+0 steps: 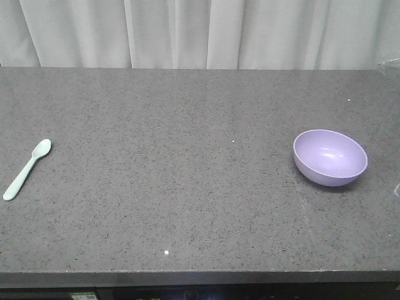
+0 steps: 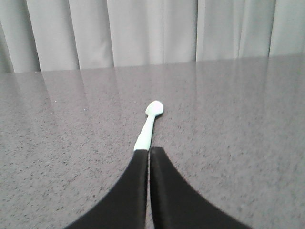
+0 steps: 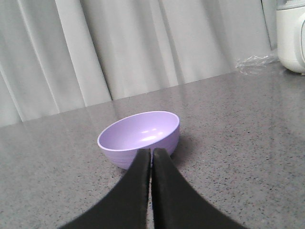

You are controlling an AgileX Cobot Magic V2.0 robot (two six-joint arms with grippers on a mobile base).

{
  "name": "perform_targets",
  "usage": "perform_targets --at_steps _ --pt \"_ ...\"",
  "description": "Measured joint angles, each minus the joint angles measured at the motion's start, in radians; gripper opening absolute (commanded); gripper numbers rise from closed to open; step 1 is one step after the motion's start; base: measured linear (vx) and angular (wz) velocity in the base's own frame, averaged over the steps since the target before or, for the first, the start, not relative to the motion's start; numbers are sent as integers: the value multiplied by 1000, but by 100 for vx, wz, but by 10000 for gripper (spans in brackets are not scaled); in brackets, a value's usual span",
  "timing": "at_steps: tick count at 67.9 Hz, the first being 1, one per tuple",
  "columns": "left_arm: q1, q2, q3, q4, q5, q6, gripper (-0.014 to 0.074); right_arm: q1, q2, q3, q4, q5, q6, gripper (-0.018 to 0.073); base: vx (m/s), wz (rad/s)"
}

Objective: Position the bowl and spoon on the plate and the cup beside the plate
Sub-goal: 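Lower left gripper toward spoon and open right gripper above bowl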

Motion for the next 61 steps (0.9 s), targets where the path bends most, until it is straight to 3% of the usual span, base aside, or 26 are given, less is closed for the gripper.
perform_targets --at_steps 21,39,52,61 --pt "0 0 0 -290 -174 -189 -6 0 0 0 138 -2 11 -3 0 0" --pt "0 0 0 -367 -212 -206 0 0 0 0 147 -6 11 11 0 0" --pt "0 0 -44 -369 -151 -224 106 0 0 -41 144 3 10 153 0 0" --pt "0 0 -167 -368 -56 -218 262 0 14 -147 95 -8 -14 353 0 0"
